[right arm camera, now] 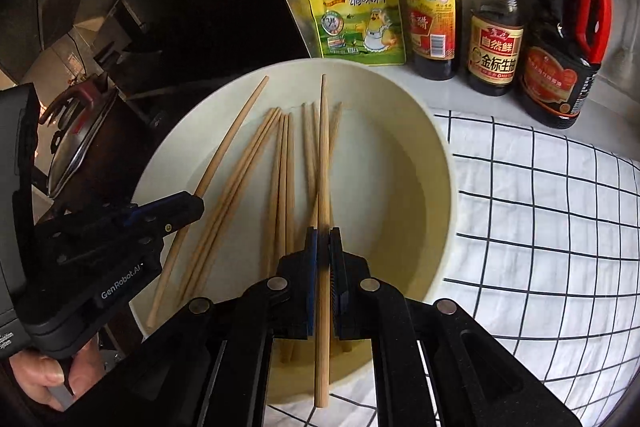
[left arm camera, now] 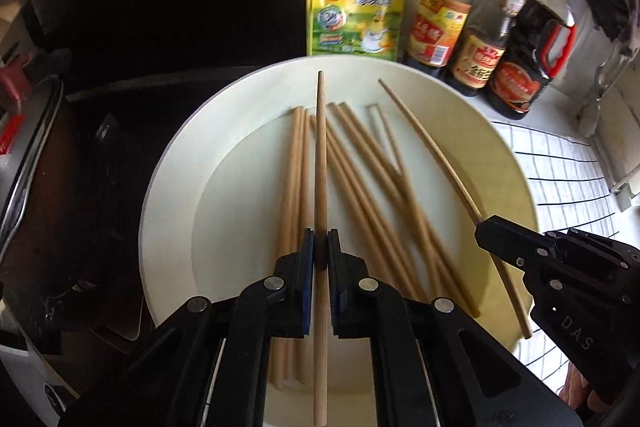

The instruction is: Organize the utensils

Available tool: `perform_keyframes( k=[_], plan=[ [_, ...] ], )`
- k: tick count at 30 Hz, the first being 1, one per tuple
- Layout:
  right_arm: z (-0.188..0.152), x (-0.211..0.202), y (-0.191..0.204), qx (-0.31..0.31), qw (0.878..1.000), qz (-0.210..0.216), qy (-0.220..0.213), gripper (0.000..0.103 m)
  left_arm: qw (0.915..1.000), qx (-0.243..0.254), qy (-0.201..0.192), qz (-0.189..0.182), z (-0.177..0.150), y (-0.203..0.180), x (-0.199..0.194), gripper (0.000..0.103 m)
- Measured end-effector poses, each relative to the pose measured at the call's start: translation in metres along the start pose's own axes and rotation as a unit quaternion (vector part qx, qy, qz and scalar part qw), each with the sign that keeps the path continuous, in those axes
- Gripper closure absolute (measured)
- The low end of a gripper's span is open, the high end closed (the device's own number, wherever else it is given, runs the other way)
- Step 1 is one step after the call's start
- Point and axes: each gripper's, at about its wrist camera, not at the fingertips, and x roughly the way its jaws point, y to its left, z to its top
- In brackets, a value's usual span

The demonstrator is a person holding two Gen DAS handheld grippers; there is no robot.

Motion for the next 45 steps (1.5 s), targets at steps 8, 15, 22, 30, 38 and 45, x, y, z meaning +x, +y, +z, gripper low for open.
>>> perform_keyframes(
  k=[8,15,22,30,38,45],
  plan=[
    [0.014,0.018,0.012,-0.002,1.0,-0.014,0.013,0.096,0.9995,-0.018,0.027,-0.001,0.004,0.018,0.023,0.091],
    [0.007,0.001,0.006,-0.001,1.0,-0.028,-0.007,0.089,0.9992,-0.035,0.009,0.017,0.004,0.03,0.007,0.023],
    [-0.003,-0.013,-0.003,0.015,0.999,-0.032,-0.011,0.084,0.9985,-0.05,0.015,0.016,0.0,0.035,-0.004,0.022],
    [-0.014,-0.026,-0.007,0.019,0.999,-0.034,-0.023,0.074,0.9983,-0.052,0.019,0.021,-0.006,0.032,-0.014,0.014],
    [-0.02,-0.039,-0.006,0.012,0.999,-0.035,-0.033,0.068,0.9985,-0.048,0.005,0.028,-0.008,0.021,-0.029,0.013],
    [-0.023,-0.043,-0.004,0.004,0.999,-0.035,-0.035,0.067,0.998,-0.048,-0.002,0.04,-0.009,0.015,-0.038,0.013]
  ],
)
